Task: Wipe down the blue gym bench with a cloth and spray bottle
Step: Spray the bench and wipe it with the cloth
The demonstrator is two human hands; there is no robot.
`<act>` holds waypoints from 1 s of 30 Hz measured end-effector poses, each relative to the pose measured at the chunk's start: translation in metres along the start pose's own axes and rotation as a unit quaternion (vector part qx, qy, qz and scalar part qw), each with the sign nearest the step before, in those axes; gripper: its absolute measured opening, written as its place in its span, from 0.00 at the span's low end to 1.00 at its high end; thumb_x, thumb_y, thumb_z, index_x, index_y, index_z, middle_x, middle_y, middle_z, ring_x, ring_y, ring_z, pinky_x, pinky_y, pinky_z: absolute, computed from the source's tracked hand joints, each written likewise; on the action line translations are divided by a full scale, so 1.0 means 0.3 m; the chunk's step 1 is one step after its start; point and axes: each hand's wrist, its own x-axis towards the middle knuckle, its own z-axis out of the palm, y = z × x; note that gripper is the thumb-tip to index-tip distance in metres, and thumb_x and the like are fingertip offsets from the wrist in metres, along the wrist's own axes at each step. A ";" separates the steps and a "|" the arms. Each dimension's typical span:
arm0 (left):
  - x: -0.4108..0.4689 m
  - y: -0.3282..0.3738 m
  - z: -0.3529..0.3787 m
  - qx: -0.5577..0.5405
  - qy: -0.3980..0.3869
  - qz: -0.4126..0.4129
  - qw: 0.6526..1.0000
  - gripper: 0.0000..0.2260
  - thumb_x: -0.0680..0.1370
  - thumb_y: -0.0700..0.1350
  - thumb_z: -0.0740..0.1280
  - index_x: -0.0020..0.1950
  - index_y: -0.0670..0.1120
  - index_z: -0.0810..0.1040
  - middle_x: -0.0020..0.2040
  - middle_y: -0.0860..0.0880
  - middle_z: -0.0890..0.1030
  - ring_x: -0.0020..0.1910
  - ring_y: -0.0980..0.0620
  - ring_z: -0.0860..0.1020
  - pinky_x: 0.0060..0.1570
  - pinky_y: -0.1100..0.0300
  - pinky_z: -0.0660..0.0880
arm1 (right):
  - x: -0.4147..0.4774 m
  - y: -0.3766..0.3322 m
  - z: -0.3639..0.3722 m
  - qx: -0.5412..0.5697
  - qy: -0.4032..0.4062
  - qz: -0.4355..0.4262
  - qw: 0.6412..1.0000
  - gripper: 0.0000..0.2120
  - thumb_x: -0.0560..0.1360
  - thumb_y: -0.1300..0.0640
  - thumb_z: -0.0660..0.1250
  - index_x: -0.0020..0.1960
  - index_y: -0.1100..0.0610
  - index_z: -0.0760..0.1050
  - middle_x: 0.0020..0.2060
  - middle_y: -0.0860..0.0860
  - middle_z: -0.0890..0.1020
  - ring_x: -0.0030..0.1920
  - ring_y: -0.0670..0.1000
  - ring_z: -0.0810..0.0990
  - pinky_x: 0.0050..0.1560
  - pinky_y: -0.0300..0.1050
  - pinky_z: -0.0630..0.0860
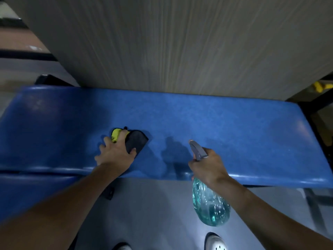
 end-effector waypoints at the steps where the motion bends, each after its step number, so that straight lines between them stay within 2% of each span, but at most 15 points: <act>1: 0.003 -0.020 -0.004 -0.003 0.001 -0.004 1.000 0.30 0.78 0.60 0.64 0.76 0.62 0.54 0.65 0.41 0.62 0.64 0.35 0.67 0.58 0.38 0.71 | 0.000 -0.011 0.019 -0.008 -0.002 0.001 1.000 0.09 0.63 0.55 0.64 0.42 0.45 0.75 0.38 0.51 0.82 0.36 0.59 0.85 0.46 0.57 0.83; 6: 0.009 -0.114 -0.028 -0.005 0.011 -0.019 1.000 0.30 0.78 0.60 0.65 0.75 0.63 0.54 0.65 0.41 0.63 0.64 0.36 0.68 0.57 0.38 0.70 | -0.030 -0.073 0.118 -0.023 -0.028 -0.008 0.999 0.12 0.68 0.58 0.66 0.51 0.49 0.78 0.40 0.50 0.80 0.33 0.52 0.83 0.43 0.49 0.82; 9: 0.016 -0.182 -0.050 -0.017 0.021 -0.037 0.999 0.28 0.78 0.60 0.65 0.74 0.63 0.55 0.64 0.42 0.64 0.62 0.36 0.69 0.56 0.38 0.70 | -0.041 -0.117 0.192 -0.019 -0.051 -0.028 0.998 0.16 0.65 0.57 0.65 0.52 0.48 0.78 0.40 0.50 0.80 0.33 0.53 0.84 0.45 0.52 0.83; 11: 0.020 -0.238 -0.070 -0.026 0.024 -0.044 0.998 0.27 0.78 0.60 0.65 0.72 0.63 0.55 0.63 0.42 0.64 0.61 0.36 0.69 0.56 0.38 0.71 | -0.042 -0.151 0.243 -0.018 -0.085 -0.043 0.995 0.17 0.66 0.58 0.65 0.54 0.48 0.78 0.41 0.50 0.79 0.32 0.53 0.85 0.44 0.50 0.83; 15: 0.029 -0.348 -0.105 -0.050 0.024 -0.048 0.997 0.26 0.78 0.59 0.65 0.72 0.62 0.56 0.63 0.42 0.63 0.62 0.34 0.68 0.56 0.35 0.70 | -0.041 -0.224 0.351 -0.033 -0.110 -0.053 0.992 0.08 0.71 0.60 0.66 0.46 0.47 0.75 0.43 0.48 0.79 0.33 0.56 0.85 0.41 0.46 0.82; 19: 0.032 -0.420 -0.126 -0.066 0.032 -0.059 0.996 0.26 0.78 0.59 0.65 0.72 0.63 0.56 0.64 0.42 0.64 0.62 0.34 0.68 0.58 0.35 0.71 | -0.038 -0.286 0.439 -0.063 -0.076 -0.051 0.994 0.04 0.67 0.55 0.65 0.40 0.47 0.72 0.39 0.49 0.81 0.37 0.57 0.86 0.49 0.55 0.82; 22: 0.037 -0.471 -0.134 -0.080 0.038 -0.073 0.993 0.26 0.78 0.59 0.66 0.72 0.63 0.56 0.64 0.41 0.64 0.61 0.34 0.69 0.55 0.35 0.73 | -0.040 -0.322 0.485 -0.058 -0.090 -0.054 0.993 0.05 0.70 0.59 0.66 0.42 0.50 0.72 0.36 0.47 0.79 0.34 0.56 0.86 0.50 0.55 0.82; 27: 0.044 -0.580 -0.161 -0.119 0.044 -0.116 0.985 0.30 0.78 0.59 0.66 0.76 0.62 0.54 0.64 0.41 0.64 0.62 0.34 0.69 0.55 0.38 0.73 | -0.062 -0.397 0.584 -0.074 -0.129 -0.082 0.985 0.06 0.72 0.60 0.66 0.48 0.53 0.75 0.39 0.48 0.78 0.35 0.56 0.86 0.51 0.54 0.81; 30: 0.016 -0.676 -0.176 -0.170 0.071 -0.153 0.971 0.31 0.78 0.58 0.66 0.77 0.60 0.55 0.65 0.39 0.64 0.61 0.32 0.70 0.54 0.40 0.73 | -0.079 -0.456 0.656 -0.087 -0.159 -0.099 0.978 0.08 0.73 0.61 0.66 0.52 0.58 0.76 0.40 0.48 0.77 0.34 0.56 0.86 0.50 0.50 0.80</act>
